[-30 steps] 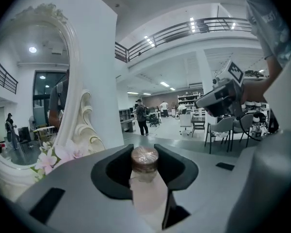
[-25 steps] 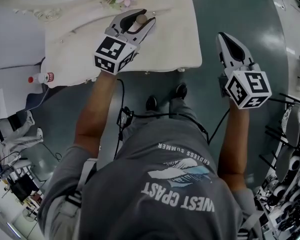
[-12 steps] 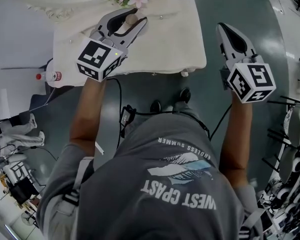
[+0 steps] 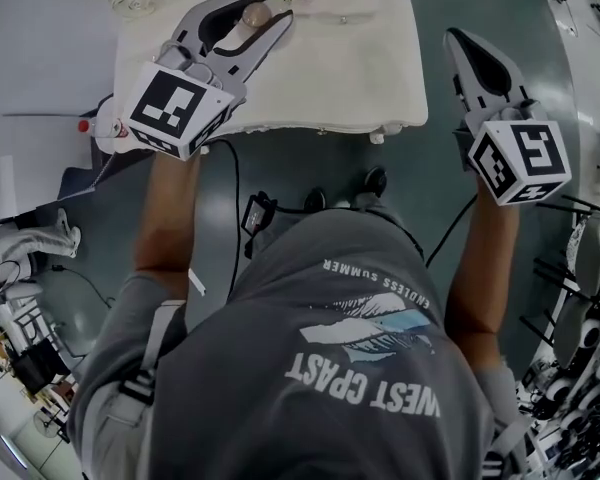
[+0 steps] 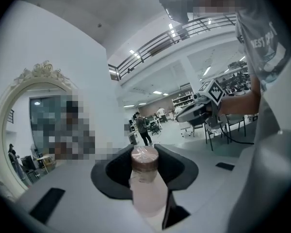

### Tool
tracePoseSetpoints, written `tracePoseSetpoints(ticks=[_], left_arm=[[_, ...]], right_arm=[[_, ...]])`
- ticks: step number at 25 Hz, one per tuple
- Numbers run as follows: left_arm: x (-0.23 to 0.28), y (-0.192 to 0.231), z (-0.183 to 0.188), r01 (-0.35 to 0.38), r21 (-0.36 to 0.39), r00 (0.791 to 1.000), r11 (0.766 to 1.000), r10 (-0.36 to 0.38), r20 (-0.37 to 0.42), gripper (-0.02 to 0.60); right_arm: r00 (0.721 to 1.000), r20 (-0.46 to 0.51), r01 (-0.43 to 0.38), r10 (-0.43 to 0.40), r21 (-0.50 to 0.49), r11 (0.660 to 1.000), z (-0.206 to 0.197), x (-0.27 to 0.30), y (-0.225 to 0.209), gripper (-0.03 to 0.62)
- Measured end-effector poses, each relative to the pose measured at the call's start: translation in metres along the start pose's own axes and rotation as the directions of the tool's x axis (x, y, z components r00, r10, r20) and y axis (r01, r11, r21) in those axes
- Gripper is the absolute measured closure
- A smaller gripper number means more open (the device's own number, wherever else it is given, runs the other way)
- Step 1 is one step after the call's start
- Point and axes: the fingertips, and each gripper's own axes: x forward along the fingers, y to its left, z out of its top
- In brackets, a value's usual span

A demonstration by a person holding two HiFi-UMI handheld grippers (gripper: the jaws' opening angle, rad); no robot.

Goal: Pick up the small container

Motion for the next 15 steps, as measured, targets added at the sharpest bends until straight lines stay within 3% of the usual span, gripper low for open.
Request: tracePoseSetpoints(ticks=[15], left_arm=[[-0.031,0.009,-0.014,-0.024,-0.018,1.000,1.000,0.024,-0.002,0.439]], right_arm=[[0.999,-0.019,-0.031,0.031,-0.025,0.999,0.007,0.013,0.026,0.569]])
